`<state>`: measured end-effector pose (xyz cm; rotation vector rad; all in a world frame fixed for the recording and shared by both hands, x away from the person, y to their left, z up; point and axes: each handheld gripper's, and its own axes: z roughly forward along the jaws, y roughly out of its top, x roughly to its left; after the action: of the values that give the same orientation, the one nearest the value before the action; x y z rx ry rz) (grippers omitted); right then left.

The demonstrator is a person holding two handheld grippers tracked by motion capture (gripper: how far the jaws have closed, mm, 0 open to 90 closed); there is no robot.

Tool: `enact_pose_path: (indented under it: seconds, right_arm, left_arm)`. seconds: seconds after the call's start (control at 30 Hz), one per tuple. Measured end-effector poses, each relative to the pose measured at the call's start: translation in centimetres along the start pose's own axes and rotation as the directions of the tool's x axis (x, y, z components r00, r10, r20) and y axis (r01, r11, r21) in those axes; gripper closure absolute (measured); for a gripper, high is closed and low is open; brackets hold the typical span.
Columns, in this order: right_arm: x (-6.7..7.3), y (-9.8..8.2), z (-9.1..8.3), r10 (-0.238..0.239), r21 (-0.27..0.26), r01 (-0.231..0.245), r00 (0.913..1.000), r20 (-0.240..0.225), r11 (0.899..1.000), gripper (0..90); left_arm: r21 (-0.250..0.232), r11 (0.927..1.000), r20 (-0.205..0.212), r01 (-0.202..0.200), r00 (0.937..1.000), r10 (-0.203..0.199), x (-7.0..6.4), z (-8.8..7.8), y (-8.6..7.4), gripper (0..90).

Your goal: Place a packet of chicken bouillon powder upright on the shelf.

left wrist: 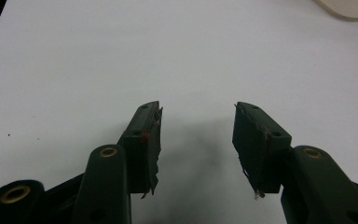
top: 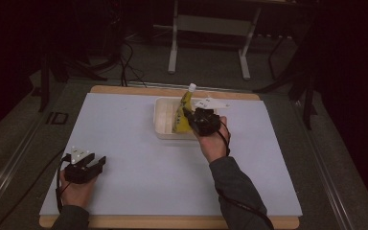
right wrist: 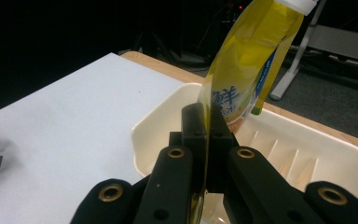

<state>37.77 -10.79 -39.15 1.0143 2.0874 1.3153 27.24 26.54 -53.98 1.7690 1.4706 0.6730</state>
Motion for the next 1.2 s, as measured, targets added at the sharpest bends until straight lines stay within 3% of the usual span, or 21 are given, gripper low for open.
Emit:
enact_pose_path:
  seconds: [0.3, 0.63, 1.03, 1.2]
  right_arm:
    - [-0.1, 0.2, 0.9, -0.009, 0.041, 0.009, 0.9999, -0.006, 0.999, 90.0]
    - [-0.6, 0.9, 1.5, 0.021, 0.098, -0.021, 0.9998, -0.003, 0.995, 88.3]
    - [-0.5, 0.6, 1.9, 0.044, 0.090, -0.043, 0.9989, -0.014, 0.995, 73.1]
    - [-0.3, -0.6, 2.2, 0.065, 0.098, -0.063, 0.9976, -0.022, 0.993, 64.9]
  left_arm:
    - [0.000, 1.0000, 0.001, 0.000, 1.0000, 0.000, 0.0, 0.0, 0.0, 51.4]
    - [0.003, 1.0000, 0.002, -0.002, 1.0000, 0.002, 0.0, 0.0, 0.0, 51.4]
    - [0.001, 1.0000, 0.001, -0.004, 1.0000, 0.004, 0.0, 0.0, 0.0, 51.3]
    - [0.002, 1.0000, 0.001, -0.005, 1.0000, 0.005, 0.0, 0.0, 0.0, 51.3]
